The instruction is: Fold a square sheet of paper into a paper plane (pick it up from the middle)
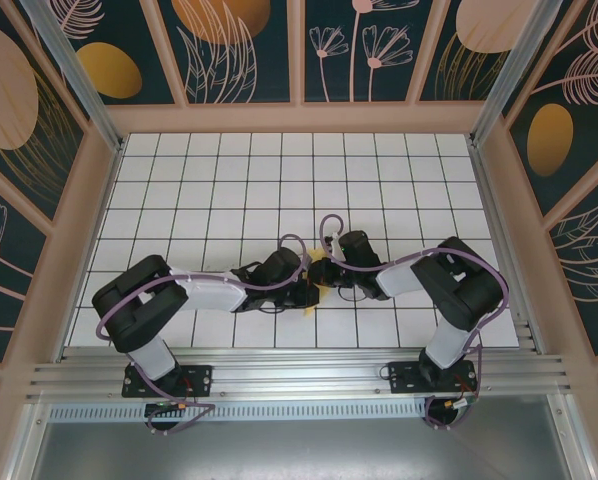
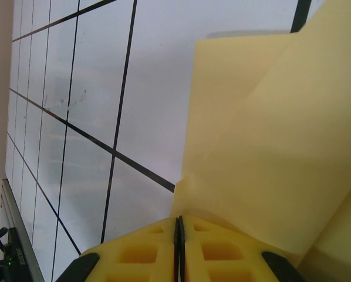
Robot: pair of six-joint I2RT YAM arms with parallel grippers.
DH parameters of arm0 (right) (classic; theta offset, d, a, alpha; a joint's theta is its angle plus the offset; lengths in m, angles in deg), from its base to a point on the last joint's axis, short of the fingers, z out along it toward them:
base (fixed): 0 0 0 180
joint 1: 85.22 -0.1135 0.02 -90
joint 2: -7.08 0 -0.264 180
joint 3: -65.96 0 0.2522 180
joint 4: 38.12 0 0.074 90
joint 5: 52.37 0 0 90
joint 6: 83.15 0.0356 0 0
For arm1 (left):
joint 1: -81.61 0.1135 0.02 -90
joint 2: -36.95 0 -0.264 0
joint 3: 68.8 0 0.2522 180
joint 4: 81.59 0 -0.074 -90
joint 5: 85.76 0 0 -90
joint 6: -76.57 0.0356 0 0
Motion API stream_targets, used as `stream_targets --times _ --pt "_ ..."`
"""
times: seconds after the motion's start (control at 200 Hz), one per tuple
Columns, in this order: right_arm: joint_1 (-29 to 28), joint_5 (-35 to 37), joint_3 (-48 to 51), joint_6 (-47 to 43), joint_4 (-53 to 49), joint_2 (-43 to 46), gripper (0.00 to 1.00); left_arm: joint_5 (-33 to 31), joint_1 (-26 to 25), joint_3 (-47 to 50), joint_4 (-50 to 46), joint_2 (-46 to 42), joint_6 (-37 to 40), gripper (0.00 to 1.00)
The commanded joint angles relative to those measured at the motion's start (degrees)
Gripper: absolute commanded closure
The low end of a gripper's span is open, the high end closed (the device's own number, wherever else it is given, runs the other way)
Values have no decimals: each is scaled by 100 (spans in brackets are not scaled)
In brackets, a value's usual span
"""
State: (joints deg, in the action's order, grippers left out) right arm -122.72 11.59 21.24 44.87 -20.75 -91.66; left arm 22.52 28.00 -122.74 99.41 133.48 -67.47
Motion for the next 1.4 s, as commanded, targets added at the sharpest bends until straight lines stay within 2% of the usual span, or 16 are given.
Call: stream_targets --times 0.0,0.125,0.405,0.49,0.646,0.776,0.876,1.026,1.396 --pt "23 626 292 -65 -1013 -410 88 -287 35 109 -7 -6 79 91" --pt "21 627 301 -59 -1022 -398 88 -355 51 293 226 -73 58 90" --pt "32 502 213 -25 -1074 -242 87 -282 52 426 -57 405 -56 93" --pt "34 450 85 -30 -1221 48 86 -332 52 675 -128 362 -153 94" --pt "81 873 -352 -146 -1940 733 83 -483 52 1156 53 246 -348 98" --pt "202 808 -343 -144 -1929 1310 85 -536 53 1217 97 290 -379 100" --pt "247 398 -233 -256 -1848 1502 90 -521 52 1165 97 362 -340 100" --pt "86 -187 -25 -227 -1475 1395 94 -476 57 1068 94 449 -284 100" --pt "-95 -525 -311 -291 -1122 426 96 -413 52 984 56 561 -238 100"
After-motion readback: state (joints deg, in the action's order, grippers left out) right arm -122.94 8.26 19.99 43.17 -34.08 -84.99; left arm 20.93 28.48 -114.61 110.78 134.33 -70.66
